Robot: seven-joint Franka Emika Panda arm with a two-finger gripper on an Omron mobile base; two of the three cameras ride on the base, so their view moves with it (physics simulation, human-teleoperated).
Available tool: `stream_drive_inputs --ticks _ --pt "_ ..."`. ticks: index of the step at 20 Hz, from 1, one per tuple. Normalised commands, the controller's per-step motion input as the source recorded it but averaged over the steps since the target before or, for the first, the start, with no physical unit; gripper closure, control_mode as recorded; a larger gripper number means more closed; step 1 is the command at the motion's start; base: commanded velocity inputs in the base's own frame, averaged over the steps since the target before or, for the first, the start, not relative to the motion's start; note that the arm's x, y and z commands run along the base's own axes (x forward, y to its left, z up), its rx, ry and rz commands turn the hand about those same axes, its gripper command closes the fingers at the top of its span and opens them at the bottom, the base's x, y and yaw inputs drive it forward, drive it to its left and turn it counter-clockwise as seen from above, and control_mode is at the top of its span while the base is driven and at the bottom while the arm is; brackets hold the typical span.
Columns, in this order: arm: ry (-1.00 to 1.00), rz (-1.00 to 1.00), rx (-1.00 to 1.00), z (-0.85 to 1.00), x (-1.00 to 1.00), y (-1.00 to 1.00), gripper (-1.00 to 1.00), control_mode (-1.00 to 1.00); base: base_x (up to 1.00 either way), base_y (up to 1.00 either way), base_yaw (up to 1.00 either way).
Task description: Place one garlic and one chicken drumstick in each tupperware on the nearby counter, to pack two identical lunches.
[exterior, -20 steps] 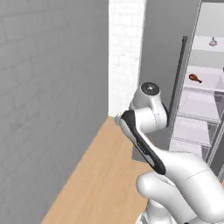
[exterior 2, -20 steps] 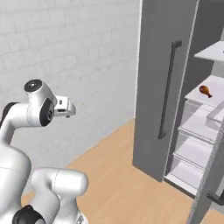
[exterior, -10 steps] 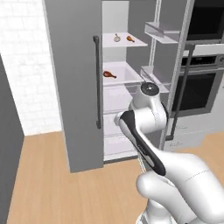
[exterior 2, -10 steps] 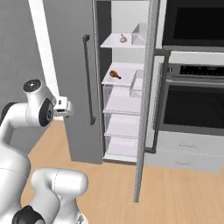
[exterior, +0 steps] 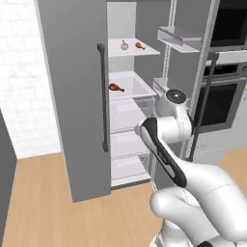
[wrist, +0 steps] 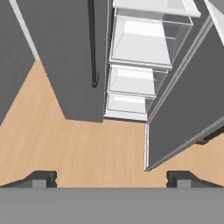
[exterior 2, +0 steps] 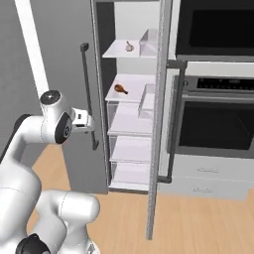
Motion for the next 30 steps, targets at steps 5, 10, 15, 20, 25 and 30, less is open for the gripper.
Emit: stream_drive_inputs --ticks 5,10,15,20,25,30 --pt "0.0 0.0 0.0 0.0 0.0 0.0 -1.0 1.0 0.7 0.0 -0.31" --pt "0.0 0.0 0.0 0.0 0.0 0.0 -1.0 1.0 0.93 0.0 -0.15" --pt "0.0 0.0 0.0 0.0 0.0 0.0 -1.0 1.0 0.57 -0.08 -0.01" --pt "0.0 0.0 0.0 0.0 0.0 0.0 -1.0 1.0 0.32 -0.32 0.0" --pt "0.0 0.0 0.0 0.0 0.0 0.0 -1.0 1.0 0.66 -0.08 0.0" --pt "0.0 0.0 0.0 0.0 0.0 0.0 -1.0 1.0 0.78 -0.02 -0.01"
